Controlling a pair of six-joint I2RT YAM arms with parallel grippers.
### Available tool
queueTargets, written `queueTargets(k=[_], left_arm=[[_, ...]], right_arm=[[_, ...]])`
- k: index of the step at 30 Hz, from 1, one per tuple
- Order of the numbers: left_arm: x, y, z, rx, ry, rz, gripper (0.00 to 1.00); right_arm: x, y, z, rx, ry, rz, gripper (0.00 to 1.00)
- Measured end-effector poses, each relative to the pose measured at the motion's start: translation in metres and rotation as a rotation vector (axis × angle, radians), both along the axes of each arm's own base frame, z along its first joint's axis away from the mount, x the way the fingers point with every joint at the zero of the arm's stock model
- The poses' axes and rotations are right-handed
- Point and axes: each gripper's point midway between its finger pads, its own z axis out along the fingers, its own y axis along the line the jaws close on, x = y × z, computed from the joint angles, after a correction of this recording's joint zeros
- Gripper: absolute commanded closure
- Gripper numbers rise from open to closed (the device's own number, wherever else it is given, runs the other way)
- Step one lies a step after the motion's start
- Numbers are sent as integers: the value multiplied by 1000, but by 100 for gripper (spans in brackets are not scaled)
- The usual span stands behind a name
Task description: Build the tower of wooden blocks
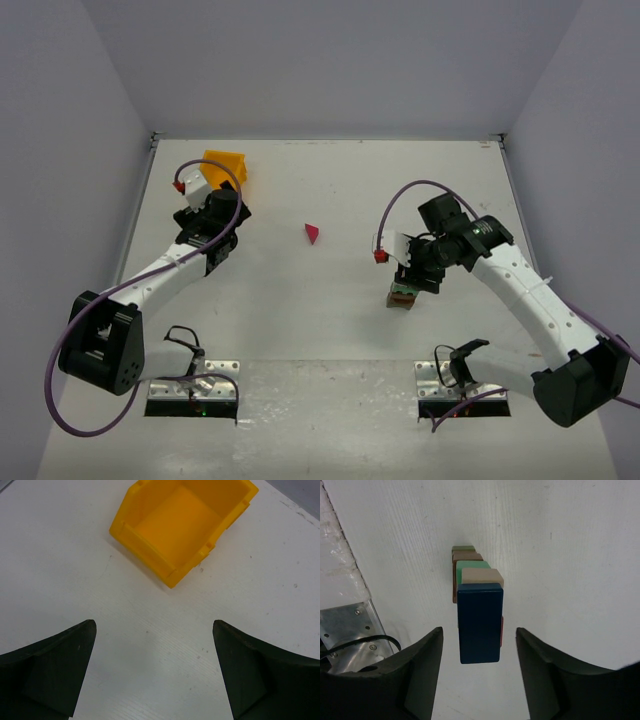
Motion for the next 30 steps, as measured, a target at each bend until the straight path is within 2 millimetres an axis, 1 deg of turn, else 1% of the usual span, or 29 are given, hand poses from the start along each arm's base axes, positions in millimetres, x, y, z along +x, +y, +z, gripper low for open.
queueTargets(k=[1,3,5,6,13,20,22,25,30], left_arm=[[0,0,0,-1,0,-1,0],[0,0,0,-1,0,-2,0],[0,-1,0,-2,1,-4,0],[0,-1,0,-3,1,-5,0],[0,-2,-1,-7,2,-11,0],[0,-3,0,-13,0,-17,0],[0,-3,4,-16,-10,-17,0],[-1,-3,13,-24,-37,-17,0],[-2,-3,22,-32,-65,-17,0]], right_arm=[[0,0,0,0,-3,0,28],[0,0,1,2,-7,-1,19],[1,0,2,3,-10,-4,4],[1,0,2,4,-11,-6,1],[4,1,6,12,-27,-6,1],[18,9,34,63,-111,-9,1],[21,11,38,73,-129,-12,1],[22,11,40,78,-139,-11,1],[18,14,38,95,-132,4,1]])
